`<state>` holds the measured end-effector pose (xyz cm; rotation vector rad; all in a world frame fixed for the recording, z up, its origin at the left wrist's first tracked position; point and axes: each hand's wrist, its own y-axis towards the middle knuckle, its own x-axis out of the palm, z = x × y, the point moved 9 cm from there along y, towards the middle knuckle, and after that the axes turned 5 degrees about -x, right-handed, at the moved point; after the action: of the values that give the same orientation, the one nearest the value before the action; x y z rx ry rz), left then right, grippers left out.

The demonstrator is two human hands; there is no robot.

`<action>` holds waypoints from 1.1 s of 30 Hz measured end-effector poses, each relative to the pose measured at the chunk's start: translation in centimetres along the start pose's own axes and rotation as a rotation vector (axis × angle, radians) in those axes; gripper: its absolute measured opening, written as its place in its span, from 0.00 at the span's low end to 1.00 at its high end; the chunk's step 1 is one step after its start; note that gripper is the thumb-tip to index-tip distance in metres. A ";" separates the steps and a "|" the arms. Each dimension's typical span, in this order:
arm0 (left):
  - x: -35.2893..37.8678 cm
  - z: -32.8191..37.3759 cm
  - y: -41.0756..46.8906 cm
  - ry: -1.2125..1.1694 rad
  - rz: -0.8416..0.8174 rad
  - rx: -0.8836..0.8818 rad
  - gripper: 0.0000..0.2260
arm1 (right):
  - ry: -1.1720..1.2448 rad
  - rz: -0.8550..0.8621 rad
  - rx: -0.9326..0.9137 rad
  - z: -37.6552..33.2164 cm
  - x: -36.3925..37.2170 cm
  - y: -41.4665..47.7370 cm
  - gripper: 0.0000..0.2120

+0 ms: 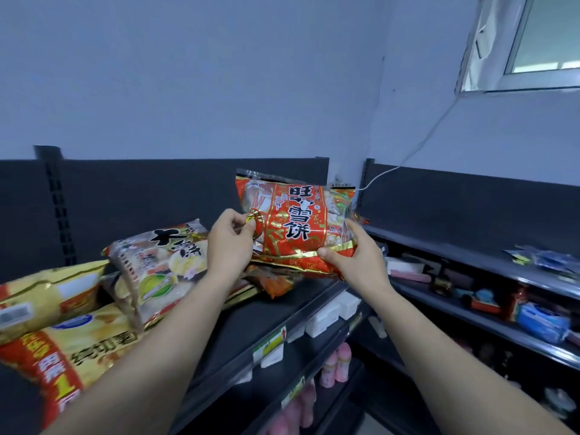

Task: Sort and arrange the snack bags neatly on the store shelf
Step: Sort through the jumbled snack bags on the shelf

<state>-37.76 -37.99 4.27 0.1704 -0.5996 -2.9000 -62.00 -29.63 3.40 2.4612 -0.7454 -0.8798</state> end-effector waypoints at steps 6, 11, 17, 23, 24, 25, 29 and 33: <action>7.6 -3.2 6.6 0.070 -0.039 -0.055 0.07 | -0.046 -0.037 0.014 5.7 1.5 8.1 0.33; 12.7 -6.4 11.1 0.126 -0.047 -0.124 0.03 | -0.099 -0.072 0.042 9.8 3.0 13.4 0.35; 19.0 -9.5 14.1 0.071 -0.178 -0.158 0.16 | -0.135 -0.082 0.033 14.5 3.8 18.4 0.32; 24.2 -10.7 15.4 0.109 -0.271 -0.159 0.41 | -0.112 -0.132 -0.034 17.8 4.9 24.0 0.30; 24.8 -10.9 15.9 0.135 -0.258 -0.162 0.41 | -0.118 -0.147 -0.045 18.2 5.2 25.0 0.30; 25.3 -11.1 16.3 0.171 -0.247 -0.163 0.41 | -0.128 -0.158 -0.052 18.5 5.4 25.9 0.30; 27.1 -13.3 17.5 0.438 -0.232 -0.173 0.40 | -0.211 -0.249 -0.063 21.1 7.0 28.8 0.28; 27.9 -16.2 17.3 0.716 -0.287 -0.199 0.45 | -0.499 -0.376 -0.123 22.6 9.2 30.3 0.25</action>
<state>-60.10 -65.20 -5.69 1.2781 -0.1636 -2.8208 -81.57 -63.01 -0.40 2.3260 -0.3590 -1.6654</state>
